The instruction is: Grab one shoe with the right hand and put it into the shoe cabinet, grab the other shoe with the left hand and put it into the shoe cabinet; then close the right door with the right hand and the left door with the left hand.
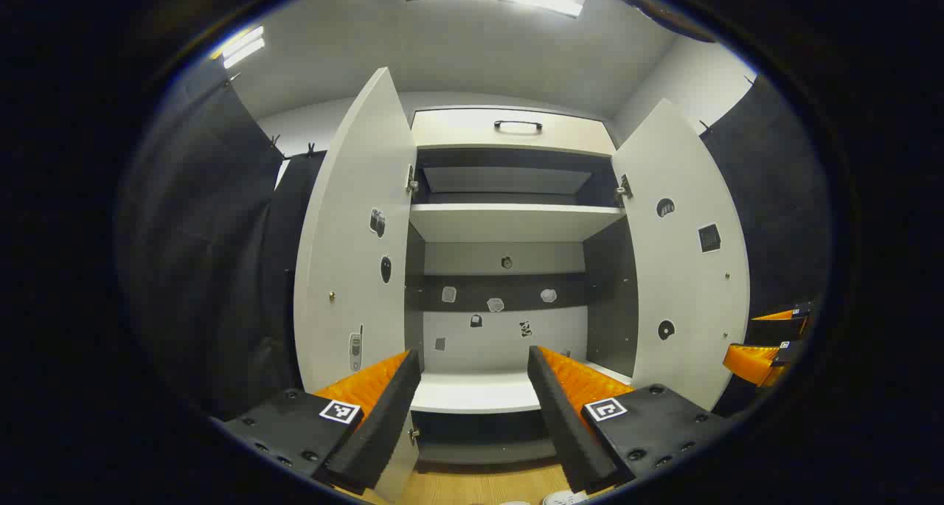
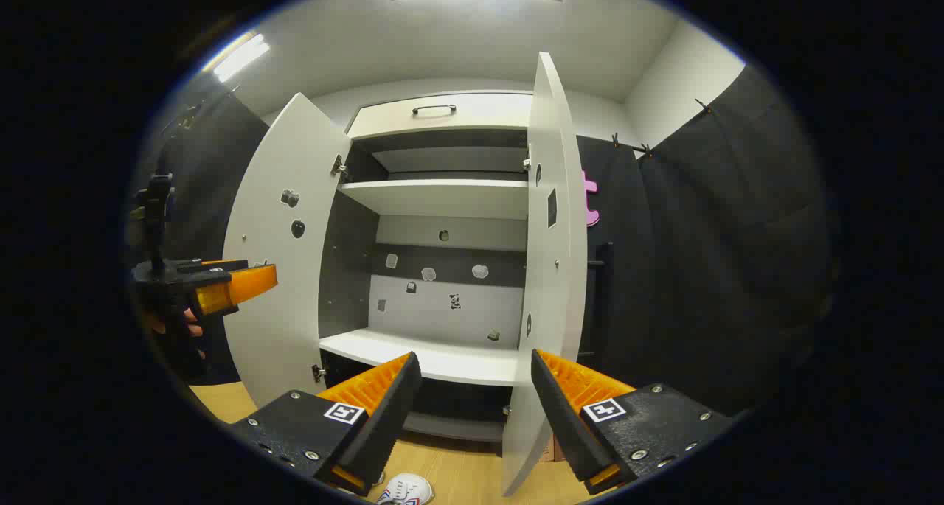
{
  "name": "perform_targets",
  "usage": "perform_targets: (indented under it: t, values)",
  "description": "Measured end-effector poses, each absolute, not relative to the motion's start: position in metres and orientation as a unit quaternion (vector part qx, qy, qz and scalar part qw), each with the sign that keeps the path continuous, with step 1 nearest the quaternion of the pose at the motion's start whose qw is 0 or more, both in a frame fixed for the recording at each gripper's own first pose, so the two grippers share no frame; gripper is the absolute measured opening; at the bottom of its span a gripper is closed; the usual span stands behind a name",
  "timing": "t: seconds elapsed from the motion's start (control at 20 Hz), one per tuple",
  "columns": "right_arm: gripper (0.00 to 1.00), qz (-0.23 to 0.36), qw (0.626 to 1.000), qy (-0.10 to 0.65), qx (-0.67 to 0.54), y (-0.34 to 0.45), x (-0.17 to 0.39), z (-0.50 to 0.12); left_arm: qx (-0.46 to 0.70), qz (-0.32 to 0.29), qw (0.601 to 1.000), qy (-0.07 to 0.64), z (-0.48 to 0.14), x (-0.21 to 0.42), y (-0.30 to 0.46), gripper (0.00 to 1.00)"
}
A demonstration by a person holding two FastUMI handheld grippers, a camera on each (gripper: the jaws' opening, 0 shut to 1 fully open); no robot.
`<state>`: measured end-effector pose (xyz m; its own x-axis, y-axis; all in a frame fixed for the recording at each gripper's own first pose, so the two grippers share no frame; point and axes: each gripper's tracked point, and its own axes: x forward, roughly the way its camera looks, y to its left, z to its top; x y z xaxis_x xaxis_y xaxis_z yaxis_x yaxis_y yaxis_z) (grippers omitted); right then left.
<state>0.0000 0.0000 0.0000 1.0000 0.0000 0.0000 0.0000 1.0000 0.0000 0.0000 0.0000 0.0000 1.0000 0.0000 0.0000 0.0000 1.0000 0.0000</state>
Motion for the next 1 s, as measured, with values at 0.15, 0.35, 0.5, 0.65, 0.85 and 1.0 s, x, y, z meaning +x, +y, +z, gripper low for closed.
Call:
perform_targets:
  t: [0.15,0.35,0.5,0.65,0.85,1.0]
  values:
    - [0.94,0.01,1.0,0.009,0.003,0.008,0.003,-0.007,0.004,0.001,1.0,-0.001,0.001,-0.002,0.003,0.95]
    - [0.94,0.026,0.999,0.025,0.013,0.023,0.0,-0.017,0.009,0.008,1.0,-0.003,0.002,-0.002,0.01,0.95]
    - [0.94,0.027,0.999,0.035,0.011,0.024,0.002,-0.023,0.012,0.008,1.0,-0.005,0.004,-0.002,0.012,0.95]
    - [0.93,0.028,0.998,0.056,0.006,0.023,0.003,-0.037,0.012,0.01,1.0,-0.004,0.002,-0.002,0.014,0.95]
    - [0.94,0.036,0.994,0.103,0.013,0.031,0.001,-0.068,0.013,0.012,1.0,-0.006,0.002,-0.001,0.015,0.95]
    - [0.93,0.042,0.989,0.144,0.015,0.039,0.0,-0.095,0.01,0.014,1.0,-0.001,-0.002,-0.002,0.016,0.95]
